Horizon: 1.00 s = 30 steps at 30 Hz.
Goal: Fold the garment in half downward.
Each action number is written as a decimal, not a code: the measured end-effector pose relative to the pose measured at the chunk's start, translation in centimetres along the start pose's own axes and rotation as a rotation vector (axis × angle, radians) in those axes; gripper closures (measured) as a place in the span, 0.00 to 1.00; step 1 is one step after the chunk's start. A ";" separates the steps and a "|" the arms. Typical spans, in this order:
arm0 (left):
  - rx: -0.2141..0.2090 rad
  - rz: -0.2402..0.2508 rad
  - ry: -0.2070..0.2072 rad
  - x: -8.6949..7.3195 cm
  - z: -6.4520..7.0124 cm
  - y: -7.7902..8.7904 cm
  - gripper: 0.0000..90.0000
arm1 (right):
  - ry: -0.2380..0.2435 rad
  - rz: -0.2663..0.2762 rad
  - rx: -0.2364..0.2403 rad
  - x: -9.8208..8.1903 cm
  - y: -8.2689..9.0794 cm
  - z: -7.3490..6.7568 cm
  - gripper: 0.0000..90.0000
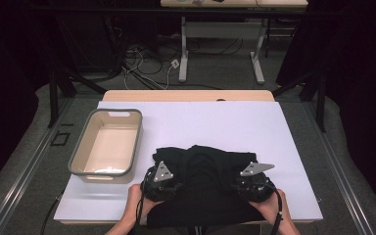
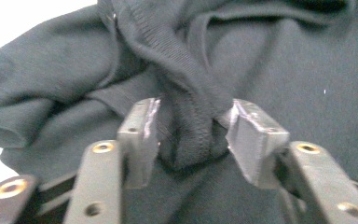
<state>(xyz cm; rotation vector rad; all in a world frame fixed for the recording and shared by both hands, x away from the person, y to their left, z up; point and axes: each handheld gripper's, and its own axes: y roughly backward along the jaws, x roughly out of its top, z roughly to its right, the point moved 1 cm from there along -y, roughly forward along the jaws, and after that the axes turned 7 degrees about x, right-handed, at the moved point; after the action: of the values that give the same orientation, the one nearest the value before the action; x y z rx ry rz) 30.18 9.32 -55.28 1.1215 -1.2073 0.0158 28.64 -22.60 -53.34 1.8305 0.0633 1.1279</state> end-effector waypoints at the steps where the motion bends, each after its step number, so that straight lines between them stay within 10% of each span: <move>1: 0.004 0.011 0.004 0.1 -0.1 0.0 0.53 | -0.012 0.020 0.012 0.0 0.1 0.2 0.66; 6: -0.006 -0.003 0.005 0.1 0.1 -0.3 0.53 | -0.007 0.018 0.033 0.1 -0.5 1.2 0.54; 20: -0.059 -0.001 0.017 -0.3 0.6 -1.3 0.89 | -0.070 -0.045 0.093 0.0 -2.6 0.9 0.92; 30: -0.066 0.007 0.008 -1.2 1.0 0.8 0.90 | -0.022 -0.038 0.054 -0.4 -0.3 -1.1 0.95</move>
<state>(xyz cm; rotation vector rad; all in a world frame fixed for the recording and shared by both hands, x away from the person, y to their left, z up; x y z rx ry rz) 28.51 9.64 -55.69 1.0589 -1.1961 -0.0136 27.78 -21.89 -53.64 1.8818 0.1165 1.0882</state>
